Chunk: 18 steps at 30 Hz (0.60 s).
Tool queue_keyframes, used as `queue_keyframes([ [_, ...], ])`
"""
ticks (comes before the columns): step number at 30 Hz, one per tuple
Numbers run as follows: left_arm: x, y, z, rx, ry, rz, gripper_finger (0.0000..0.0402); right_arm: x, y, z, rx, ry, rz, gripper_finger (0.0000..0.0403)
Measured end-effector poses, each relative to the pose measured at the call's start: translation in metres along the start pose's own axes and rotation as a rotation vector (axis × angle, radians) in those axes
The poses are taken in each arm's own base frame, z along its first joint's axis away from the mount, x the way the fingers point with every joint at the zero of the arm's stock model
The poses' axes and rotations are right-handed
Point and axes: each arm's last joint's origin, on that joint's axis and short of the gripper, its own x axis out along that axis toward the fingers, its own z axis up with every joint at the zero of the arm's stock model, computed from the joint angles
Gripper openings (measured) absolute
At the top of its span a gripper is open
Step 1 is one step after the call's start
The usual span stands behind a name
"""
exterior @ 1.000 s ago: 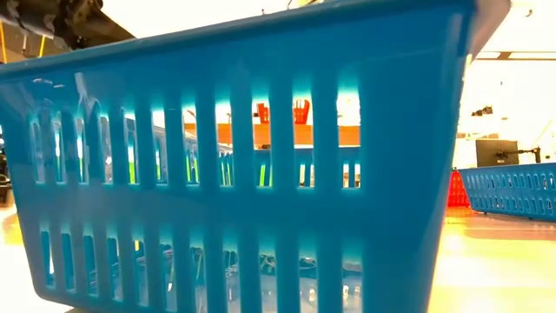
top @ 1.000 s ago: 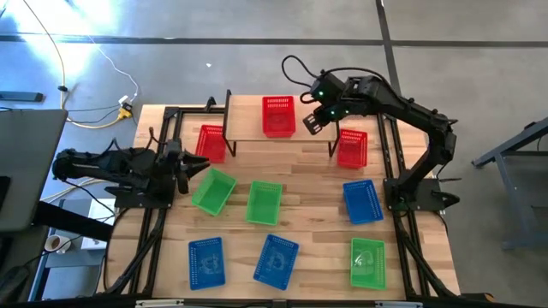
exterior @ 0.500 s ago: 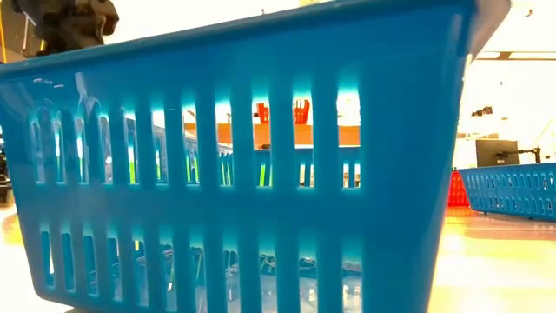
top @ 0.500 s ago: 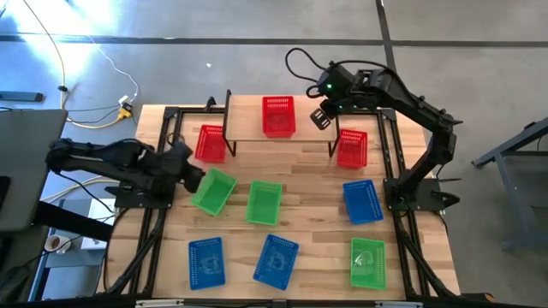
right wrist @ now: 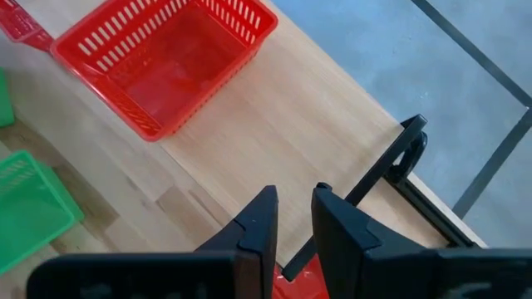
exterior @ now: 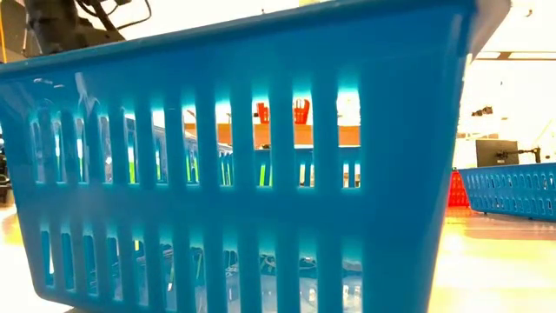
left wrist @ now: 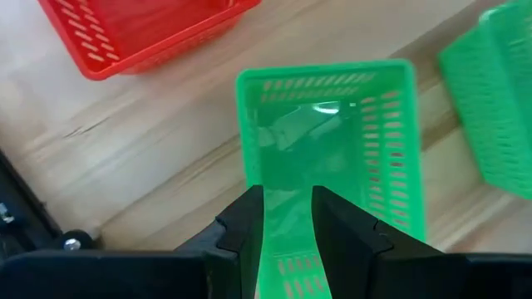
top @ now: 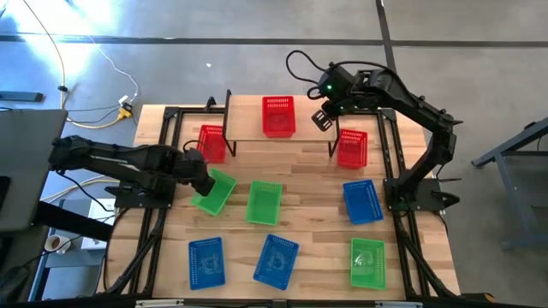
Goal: Stack baskets on shelf by color
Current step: Put the left green bin on the shelf
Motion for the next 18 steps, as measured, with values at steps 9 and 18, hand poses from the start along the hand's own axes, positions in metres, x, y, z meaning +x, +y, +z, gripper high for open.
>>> queue_keyframes([
  [9, 0.022, -0.007, 0.008, -0.006, 0.115, 0.093, 0.0094, 0.000, 0.000, 0.000, -0.001, 0.000, 0.001, 0.0062],
  [18, 0.040, -0.012, 0.012, 0.015, 0.179, 0.166, 0.0094, 0.000, 0.000, 0.000, -0.003, 0.000, 0.001, 0.0062],
])
